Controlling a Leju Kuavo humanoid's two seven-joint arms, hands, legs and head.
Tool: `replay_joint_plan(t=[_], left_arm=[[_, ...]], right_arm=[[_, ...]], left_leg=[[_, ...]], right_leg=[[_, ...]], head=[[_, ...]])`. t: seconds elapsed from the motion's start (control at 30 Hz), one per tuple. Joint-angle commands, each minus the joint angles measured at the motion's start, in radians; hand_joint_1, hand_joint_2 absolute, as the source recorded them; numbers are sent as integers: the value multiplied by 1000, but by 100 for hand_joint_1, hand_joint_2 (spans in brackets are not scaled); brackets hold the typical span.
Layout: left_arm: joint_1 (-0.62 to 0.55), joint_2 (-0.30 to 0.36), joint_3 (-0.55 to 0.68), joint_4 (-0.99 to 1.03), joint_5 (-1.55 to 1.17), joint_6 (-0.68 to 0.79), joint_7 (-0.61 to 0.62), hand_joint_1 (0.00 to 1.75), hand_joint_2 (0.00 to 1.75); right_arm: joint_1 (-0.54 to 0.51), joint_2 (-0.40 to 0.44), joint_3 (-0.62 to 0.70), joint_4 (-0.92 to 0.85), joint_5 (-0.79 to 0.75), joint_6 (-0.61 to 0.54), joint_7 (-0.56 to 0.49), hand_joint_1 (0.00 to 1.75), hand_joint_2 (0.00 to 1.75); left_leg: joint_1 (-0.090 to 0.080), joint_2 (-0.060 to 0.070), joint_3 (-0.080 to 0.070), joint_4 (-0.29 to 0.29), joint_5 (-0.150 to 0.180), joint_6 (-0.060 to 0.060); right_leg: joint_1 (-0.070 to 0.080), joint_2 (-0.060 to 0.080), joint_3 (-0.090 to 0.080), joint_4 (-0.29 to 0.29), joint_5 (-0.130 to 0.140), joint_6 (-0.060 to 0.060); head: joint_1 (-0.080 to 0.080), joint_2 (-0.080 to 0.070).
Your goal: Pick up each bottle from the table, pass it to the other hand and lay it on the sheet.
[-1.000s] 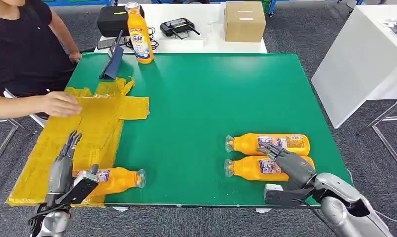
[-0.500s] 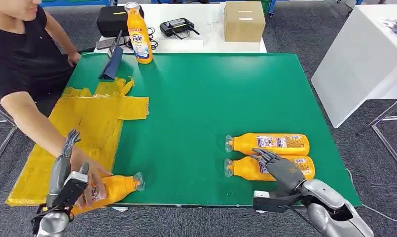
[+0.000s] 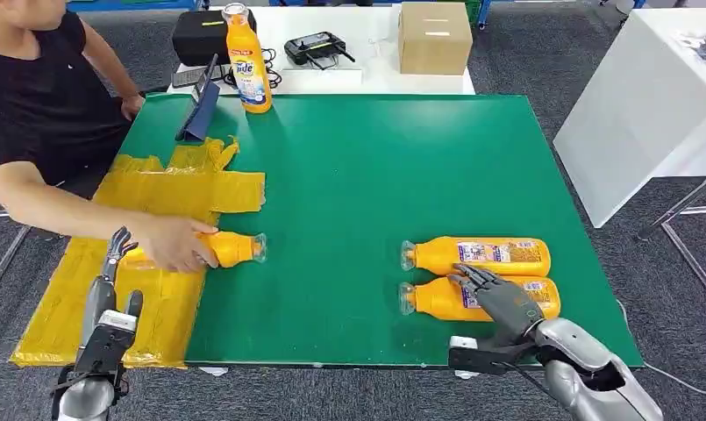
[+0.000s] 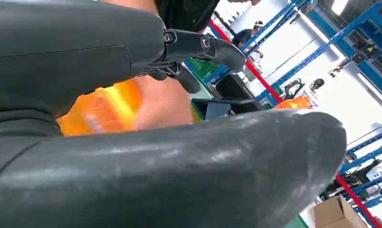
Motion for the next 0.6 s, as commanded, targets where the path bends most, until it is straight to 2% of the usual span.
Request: replay_joint_plan(t=[0.03, 0.33, 0.5, 0.6], left_arm=[[18, -41, 56, -13, 12, -23, 5, 0, 0], [7, -39, 46, -4, 12, -25, 4, 0, 0], [4, -37, 44, -2, 13, -25, 5, 0, 0], [-17, -30, 28, 17, 20, -31, 10, 0, 0]], right_arm=[[-8, -106, -53, -61, -30, 51, 18, 0, 175], [10, -168, -76, -82, -51, 108, 34, 0, 175], [8, -174, -76, -76, -52, 114, 36, 0, 175], [-18, -191, -28, -21, -62, 170, 51, 0, 175]], left_leg=[[-1, 0, 1, -1, -1, 1], [0, -1, 3, -2, 0, 1], [-1, 0, 1, -1, 0, 1], [0, 0, 3, -2, -1, 1]], right_leg=[[0, -1, 1, -1, -1, 1], [0, -2, 3, -2, 0, 0], [0, -1, 1, -1, 0, 0], [0, 0, 3, -2, 0, 0]], head=[[0, 0], [0, 0], [0, 0], [0, 0]])
